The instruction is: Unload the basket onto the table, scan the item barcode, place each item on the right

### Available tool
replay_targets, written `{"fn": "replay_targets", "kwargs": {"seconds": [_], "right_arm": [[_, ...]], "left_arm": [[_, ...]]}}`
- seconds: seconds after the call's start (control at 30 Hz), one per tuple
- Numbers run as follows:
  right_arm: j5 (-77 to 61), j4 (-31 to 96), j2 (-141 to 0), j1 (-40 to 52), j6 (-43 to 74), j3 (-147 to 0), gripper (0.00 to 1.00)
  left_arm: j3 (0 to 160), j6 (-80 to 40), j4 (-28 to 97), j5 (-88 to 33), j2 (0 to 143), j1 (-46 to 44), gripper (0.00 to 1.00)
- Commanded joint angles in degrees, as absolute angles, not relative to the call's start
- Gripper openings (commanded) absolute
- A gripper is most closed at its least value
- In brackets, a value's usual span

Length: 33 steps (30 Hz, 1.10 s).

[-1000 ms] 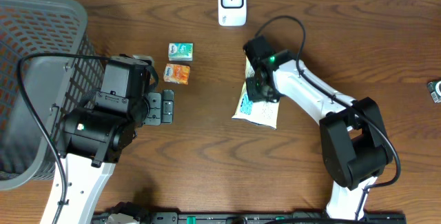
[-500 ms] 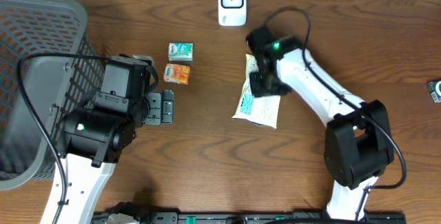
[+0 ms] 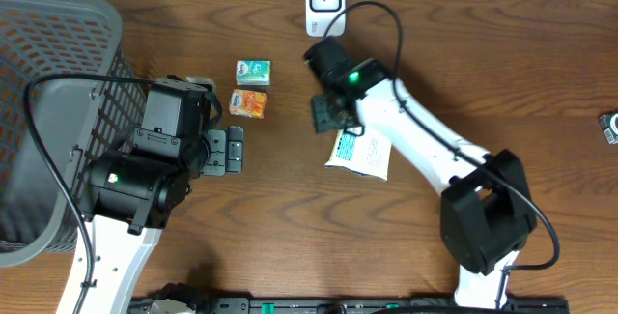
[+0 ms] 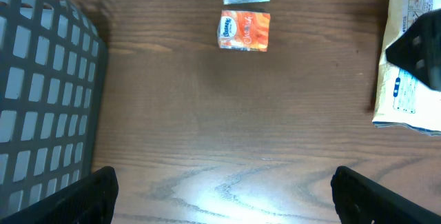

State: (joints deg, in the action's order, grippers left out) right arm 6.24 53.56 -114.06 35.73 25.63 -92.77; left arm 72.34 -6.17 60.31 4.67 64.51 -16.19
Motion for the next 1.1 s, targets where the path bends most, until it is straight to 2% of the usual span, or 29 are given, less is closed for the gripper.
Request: {"fn": "replay_targets", "kwargs": {"seconds": [0.0, 0.3, 0.57, 0.63, 0.73, 0.77, 0.9, 1.07], "right_arm": [[15.0, 53.8, -115.5, 37.3, 27.6, -92.0, 0.68], [15.6, 53.4, -115.5, 37.1, 30.9, -91.1, 0.67], [15.5, 45.6, -115.5, 38.3, 31.3, -84.1, 0.66], [14.5, 44.3, -115.5, 38.6, 31.3, -82.8, 0.61], [11.1, 42.8, -115.5, 38.9, 30.7, -81.9, 0.37], [9.6, 42.3, -115.5, 39.0, 29.8, -81.8, 0.33], [6.7, 42.9, -115.5, 39.5, 29.1, -81.3, 0.31], [10.3, 46.8, -115.5, 39.5, 29.1, -80.8, 0.3]], "left_arm": [[73.1, -6.1, 60.6, 5.0, 64.7, -16.2, 0.98], [73.1, -6.1, 60.6, 5.0, 64.7, -16.2, 0.98], [73.1, -6.1, 60.6, 5.0, 64.7, -16.2, 0.98], [73.1, -6.1, 60.6, 5.0, 64.7, -16.2, 0.98], [73.1, -6.1, 60.6, 5.0, 64.7, -16.2, 0.98], [73.1, -6.1, 60.6, 5.0, 64.7, -16.2, 0.98], [73.1, -6.1, 60.6, 5.0, 64.7, -16.2, 0.98], [73.1, -6.1, 60.6, 5.0, 64.7, -16.2, 0.98]]}}
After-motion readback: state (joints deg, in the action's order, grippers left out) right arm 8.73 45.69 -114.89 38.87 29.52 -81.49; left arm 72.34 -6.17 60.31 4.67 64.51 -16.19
